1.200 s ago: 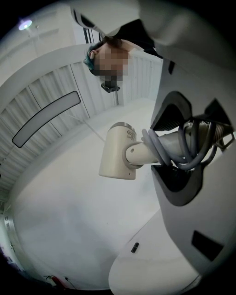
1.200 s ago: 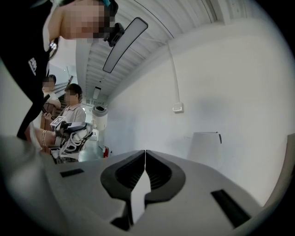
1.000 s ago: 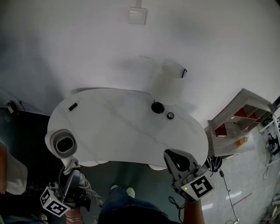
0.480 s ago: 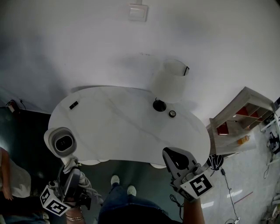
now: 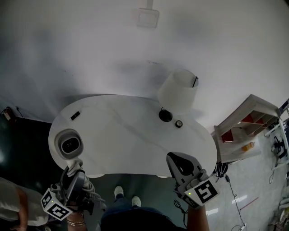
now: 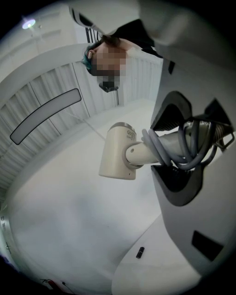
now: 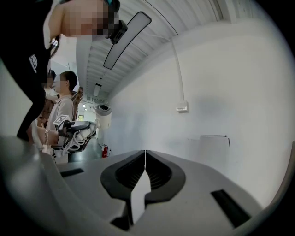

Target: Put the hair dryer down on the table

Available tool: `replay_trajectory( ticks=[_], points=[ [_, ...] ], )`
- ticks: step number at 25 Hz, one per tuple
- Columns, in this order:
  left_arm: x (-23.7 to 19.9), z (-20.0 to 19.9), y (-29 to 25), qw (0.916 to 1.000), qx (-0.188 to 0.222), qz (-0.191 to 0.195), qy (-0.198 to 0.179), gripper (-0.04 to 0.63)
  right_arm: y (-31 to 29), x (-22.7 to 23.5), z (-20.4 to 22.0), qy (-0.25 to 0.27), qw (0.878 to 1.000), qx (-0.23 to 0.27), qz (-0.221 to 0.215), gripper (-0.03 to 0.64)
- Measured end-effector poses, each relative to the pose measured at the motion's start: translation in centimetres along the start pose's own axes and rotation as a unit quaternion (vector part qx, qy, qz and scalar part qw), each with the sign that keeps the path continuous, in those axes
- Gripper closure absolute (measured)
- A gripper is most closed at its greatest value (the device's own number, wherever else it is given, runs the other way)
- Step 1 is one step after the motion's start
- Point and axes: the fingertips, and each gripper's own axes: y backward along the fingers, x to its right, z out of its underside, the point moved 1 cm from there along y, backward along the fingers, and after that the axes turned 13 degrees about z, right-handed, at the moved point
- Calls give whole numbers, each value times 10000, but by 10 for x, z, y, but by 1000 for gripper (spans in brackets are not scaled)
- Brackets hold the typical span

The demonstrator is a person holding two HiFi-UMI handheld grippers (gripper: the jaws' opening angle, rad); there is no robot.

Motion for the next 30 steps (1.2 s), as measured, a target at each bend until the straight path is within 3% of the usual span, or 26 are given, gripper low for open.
replay_trajectory(
  ticks=[14,22,30],
  points=[
    [-54,-31,-13,9989,-83,404,201,353,-40,-13,-13,166,9989,-91,440,597],
    [-75,-49,3,9988,-47,385,315,353,-56,-30,-16,186,9979,-188,590,597],
    [-91,-57,23,9991,-114,286,305,353,-73,-62,-9,248,9979,-393,448,597]
  ],
)
